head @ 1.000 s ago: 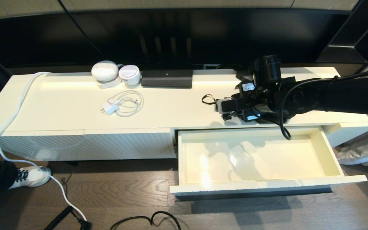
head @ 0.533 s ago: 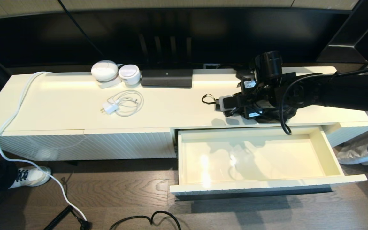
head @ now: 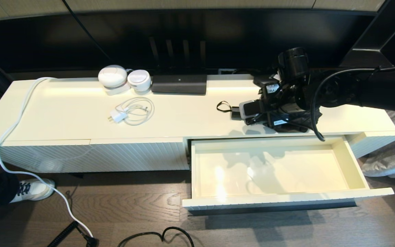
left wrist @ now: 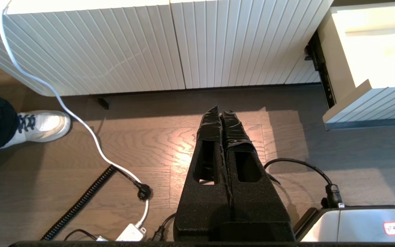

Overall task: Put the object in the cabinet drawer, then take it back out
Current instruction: Put the umbrella in the drawer

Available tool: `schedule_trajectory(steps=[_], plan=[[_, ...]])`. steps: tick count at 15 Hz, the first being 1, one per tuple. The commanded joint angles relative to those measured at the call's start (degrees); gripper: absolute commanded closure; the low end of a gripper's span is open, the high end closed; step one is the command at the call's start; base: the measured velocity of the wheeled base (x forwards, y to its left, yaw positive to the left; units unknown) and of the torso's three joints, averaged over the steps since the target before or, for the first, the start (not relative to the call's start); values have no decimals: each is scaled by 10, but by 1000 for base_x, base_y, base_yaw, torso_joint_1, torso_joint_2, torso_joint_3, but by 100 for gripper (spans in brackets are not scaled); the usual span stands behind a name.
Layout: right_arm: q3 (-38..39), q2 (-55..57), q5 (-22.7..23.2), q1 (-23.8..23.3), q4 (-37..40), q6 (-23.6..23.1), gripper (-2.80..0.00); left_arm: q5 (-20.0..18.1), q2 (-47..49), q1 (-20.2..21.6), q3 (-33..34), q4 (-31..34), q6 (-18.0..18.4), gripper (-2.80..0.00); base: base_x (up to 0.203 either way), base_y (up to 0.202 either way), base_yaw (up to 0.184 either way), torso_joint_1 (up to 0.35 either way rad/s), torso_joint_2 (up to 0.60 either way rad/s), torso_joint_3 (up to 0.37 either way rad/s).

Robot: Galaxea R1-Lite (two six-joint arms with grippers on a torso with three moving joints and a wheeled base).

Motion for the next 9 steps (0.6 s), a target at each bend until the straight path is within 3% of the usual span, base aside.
schedule_trajectory(steps=[1,9], plan=[[0,-4,-1,-2,0,-4,-280,0,1,0,1,0,0,0,0,0,0,0,0,0],[2,4,0,-22,-17,16,-280,0,1,0,1,0,0,0,0,0,0,0,0,0]])
